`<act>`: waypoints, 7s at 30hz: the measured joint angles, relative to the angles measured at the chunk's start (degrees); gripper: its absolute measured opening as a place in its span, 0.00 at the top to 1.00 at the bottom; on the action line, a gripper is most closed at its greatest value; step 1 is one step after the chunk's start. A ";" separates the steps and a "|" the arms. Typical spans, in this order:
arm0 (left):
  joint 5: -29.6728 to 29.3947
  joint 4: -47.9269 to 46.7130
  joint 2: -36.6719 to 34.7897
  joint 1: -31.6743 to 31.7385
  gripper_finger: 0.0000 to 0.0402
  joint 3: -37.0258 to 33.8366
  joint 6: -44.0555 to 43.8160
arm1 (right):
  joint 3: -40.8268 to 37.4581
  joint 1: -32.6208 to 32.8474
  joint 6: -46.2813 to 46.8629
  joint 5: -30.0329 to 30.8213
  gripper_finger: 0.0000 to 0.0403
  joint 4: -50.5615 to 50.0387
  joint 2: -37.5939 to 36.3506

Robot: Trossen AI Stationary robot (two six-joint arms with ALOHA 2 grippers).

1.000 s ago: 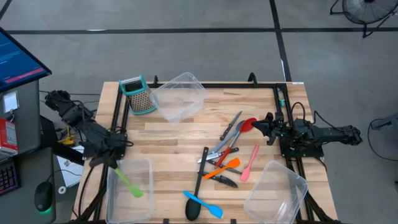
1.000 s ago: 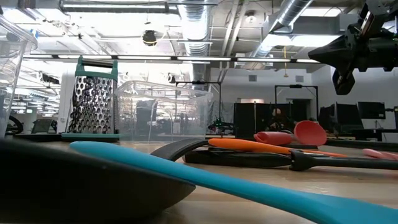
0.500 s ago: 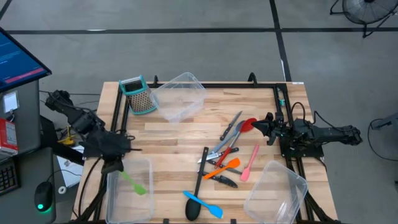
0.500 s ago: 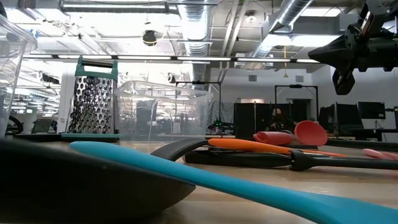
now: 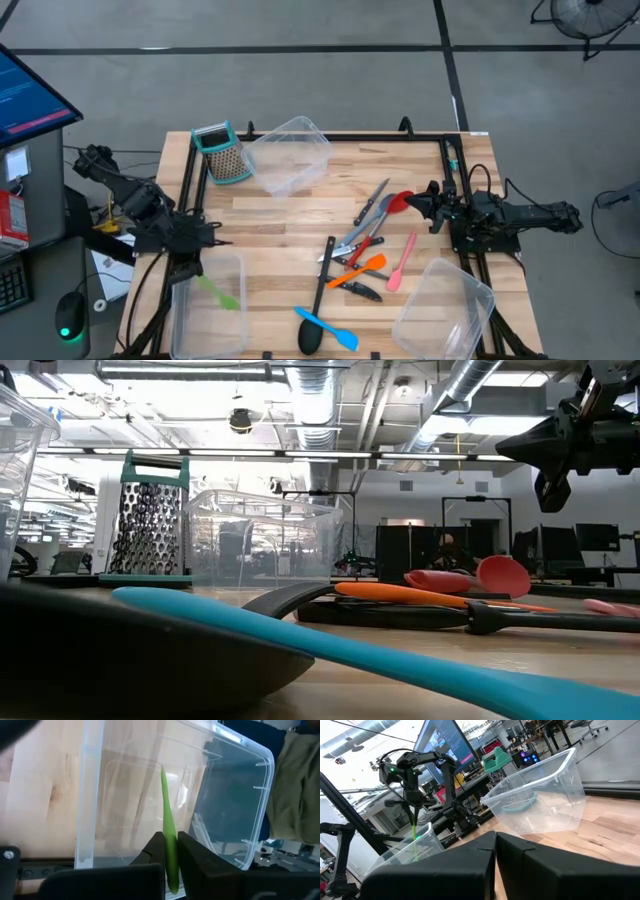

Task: Pick & Place Kitchen Items
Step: Put the green spatula into the bottom left transparent bin, then put the blue spatula into the bottom left transparent bin

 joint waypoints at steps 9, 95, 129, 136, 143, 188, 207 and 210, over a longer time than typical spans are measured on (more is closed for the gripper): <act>0.00 0.37 -0.33 0.00 0.75 0.00 4.84 | 0.01 -0.01 0.00 0.00 0.98 0.00 -0.01; -13.25 56.94 35.76 15.96 0.37 -0.02 46.73 | 0.02 0.00 0.00 0.00 0.98 -0.02 0.00; -10.19 54.72 59.69 9.73 0.37 11.91 38.22 | 0.02 -0.01 0.00 0.00 0.98 -0.01 -0.02; -8.80 53.69 62.03 9.31 0.37 11.80 38.97 | 0.02 -0.01 0.00 0.00 0.98 -0.02 0.00; -9.77 53.76 62.18 7.45 0.36 11.80 39.79 | 0.00 0.00 0.00 0.00 0.98 0.00 -0.02; -9.73 57.40 62.16 7.54 0.88 7.89 42.18 | 0.02 0.00 0.00 0.00 0.98 0.00 0.00; -10.07 58.08 62.00 8.31 1.00 7.89 42.24 | 0.02 -0.01 0.00 0.00 0.98 0.00 -0.01; -10.67 58.02 61.33 8.31 1.00 7.91 42.24 | 0.02 -0.02 0.00 0.00 0.98 -0.02 0.00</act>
